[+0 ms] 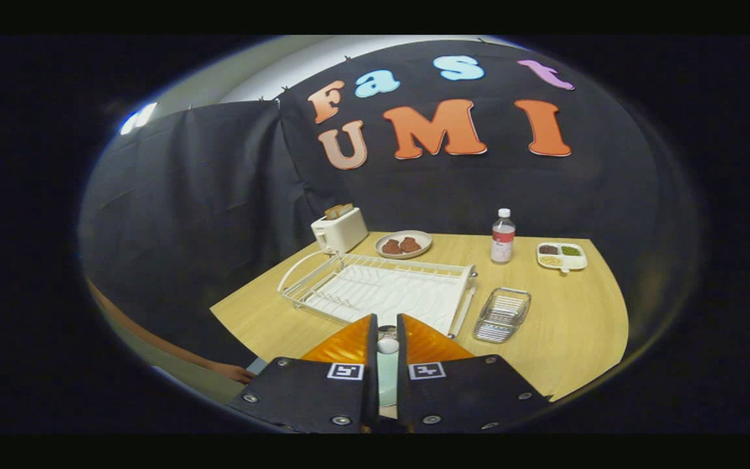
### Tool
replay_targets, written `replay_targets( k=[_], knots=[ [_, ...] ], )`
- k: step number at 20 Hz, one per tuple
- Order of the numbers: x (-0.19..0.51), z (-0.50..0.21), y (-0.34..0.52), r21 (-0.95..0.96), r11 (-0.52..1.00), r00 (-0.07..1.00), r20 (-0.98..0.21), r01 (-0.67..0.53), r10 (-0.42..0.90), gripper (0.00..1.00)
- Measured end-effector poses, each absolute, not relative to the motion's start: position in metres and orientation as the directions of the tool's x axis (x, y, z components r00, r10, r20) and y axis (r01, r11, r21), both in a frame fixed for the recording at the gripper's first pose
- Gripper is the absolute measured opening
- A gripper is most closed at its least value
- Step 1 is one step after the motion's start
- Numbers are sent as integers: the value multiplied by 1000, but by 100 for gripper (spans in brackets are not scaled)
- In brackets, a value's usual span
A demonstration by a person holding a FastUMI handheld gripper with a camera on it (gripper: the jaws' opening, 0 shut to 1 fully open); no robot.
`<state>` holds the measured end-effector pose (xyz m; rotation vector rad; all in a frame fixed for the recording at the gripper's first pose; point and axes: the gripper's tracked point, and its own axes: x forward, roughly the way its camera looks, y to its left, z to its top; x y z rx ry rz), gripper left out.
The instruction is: Take the plate from the dish rack, then take the spoon from the basket and place it into the plate.
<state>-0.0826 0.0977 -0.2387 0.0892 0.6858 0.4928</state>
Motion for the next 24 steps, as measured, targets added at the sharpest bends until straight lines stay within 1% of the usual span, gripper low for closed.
replay_targets(
  k=[11,15,20,24],
  knots=[
    [-100,-304,150,270,818,524,-656,-508,543,11],
    [-101,-318,156,250,807,514,-662,-535,546,11],
    [-102,-331,151,242,822,525,-670,-515,526,11],
    [-109,-345,134,209,845,512,-716,-491,475,17]
  ],
)
